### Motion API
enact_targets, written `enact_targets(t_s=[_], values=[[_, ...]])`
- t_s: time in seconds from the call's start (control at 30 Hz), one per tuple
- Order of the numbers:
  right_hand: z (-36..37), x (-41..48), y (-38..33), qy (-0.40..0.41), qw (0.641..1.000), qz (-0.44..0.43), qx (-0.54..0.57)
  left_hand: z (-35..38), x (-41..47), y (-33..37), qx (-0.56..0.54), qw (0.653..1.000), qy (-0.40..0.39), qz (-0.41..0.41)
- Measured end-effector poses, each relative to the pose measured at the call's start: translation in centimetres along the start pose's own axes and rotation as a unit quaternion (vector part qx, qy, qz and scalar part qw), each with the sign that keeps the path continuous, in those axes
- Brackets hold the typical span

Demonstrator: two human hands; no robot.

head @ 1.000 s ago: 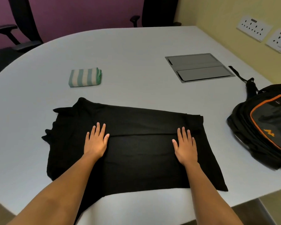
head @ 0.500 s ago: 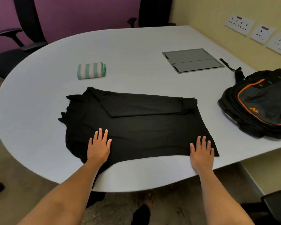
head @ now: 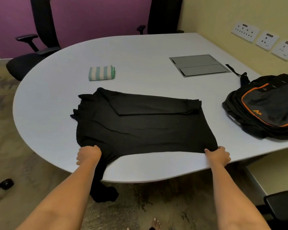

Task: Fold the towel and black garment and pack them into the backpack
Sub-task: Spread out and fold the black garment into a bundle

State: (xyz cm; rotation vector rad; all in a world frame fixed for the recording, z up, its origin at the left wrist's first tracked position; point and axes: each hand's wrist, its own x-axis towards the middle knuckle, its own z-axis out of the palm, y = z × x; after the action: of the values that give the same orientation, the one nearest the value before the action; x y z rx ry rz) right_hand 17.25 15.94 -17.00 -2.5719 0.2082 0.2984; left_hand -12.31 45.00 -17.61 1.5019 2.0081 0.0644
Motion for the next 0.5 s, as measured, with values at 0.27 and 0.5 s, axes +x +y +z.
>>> enact_targets(t_s=[0.27,0.5], values=[[-2.4,3.5,-1.1,-0.016,0.983,0.134,0.121,-1.1,-1.5,2.0,-0.183,0.977,0.057,-0.092],[-2.5,4.1,-0.9,-0.029,0.987,0.133,0.089,-0.9,-1.9,2.4,-0.229,0.957,0.107,-0.143]])
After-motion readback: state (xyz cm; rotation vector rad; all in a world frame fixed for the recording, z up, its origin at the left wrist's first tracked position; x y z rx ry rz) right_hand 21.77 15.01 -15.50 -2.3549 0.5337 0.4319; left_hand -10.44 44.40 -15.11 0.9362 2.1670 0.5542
